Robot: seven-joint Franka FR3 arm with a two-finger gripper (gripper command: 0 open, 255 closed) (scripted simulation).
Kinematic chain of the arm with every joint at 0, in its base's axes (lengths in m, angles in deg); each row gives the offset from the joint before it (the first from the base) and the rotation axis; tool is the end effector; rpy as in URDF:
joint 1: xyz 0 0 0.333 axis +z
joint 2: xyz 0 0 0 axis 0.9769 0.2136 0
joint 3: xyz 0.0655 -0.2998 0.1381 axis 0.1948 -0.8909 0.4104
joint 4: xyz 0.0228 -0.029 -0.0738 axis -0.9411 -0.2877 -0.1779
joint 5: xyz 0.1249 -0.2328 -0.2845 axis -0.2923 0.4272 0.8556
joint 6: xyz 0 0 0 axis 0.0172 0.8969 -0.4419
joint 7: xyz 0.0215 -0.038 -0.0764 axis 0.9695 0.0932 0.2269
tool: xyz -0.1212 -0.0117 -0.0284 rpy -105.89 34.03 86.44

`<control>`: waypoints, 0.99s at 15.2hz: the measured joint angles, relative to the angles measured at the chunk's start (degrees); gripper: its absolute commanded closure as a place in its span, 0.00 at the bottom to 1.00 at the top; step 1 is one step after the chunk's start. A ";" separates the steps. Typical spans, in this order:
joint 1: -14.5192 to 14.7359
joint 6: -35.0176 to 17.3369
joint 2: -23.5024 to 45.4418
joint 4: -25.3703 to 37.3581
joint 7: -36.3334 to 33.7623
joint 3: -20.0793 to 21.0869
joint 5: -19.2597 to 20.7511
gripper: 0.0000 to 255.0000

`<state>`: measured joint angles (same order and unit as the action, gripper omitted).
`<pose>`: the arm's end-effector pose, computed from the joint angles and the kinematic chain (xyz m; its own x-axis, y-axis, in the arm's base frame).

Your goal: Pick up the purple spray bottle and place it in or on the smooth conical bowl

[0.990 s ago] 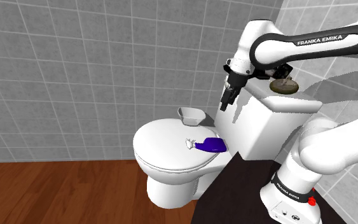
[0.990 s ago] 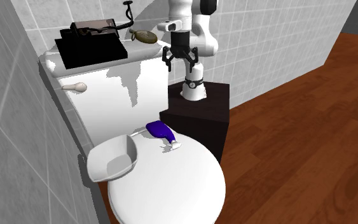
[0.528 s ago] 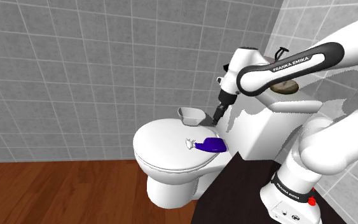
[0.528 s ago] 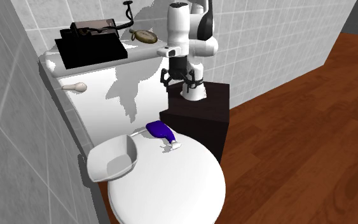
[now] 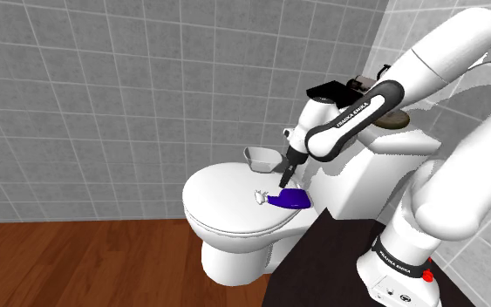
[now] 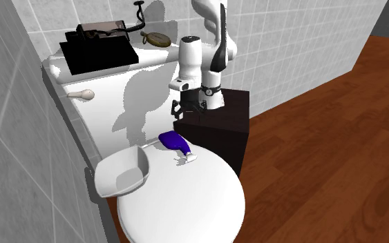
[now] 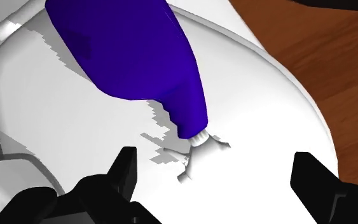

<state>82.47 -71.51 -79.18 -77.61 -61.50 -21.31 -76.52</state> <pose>0.3731 -0.0293 0.2855 0.9422 0.2951 0.1586 0.2930 -0.9554 0.0366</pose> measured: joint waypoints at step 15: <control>-8.41 -23.50 30.19 9.44 32.12 15.24 -32.11 0.00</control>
<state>74.05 -95.01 -48.99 -68.17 -29.39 -6.07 -108.63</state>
